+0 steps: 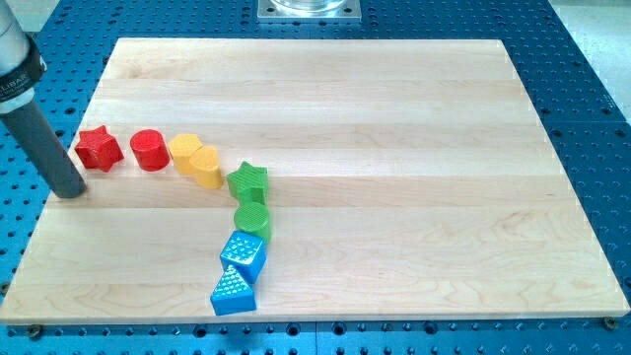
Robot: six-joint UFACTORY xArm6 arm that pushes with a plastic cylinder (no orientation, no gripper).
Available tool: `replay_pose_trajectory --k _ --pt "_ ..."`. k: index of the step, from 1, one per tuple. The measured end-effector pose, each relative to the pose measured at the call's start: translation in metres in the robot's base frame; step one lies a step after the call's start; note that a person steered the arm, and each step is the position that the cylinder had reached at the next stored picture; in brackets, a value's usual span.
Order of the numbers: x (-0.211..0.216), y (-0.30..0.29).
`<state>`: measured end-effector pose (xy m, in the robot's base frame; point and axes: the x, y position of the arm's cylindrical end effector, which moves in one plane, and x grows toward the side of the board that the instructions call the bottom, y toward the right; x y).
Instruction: Move the red star top left side of the red circle
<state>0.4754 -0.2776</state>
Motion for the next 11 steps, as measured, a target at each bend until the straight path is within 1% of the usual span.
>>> replay_pose_trajectory --k 2,3,4,5,6,7,8,9,10,11 --pt "0.0 -0.005" --pt "0.009 -0.005" --pt "0.04 0.017" --pt "0.012 0.017" --pt "-0.035 0.044" --pt "-0.056 0.042" --pt "-0.007 0.032" --pt "-0.036 0.01" --pt "-0.09 0.008" --pt "-0.099 -0.008"
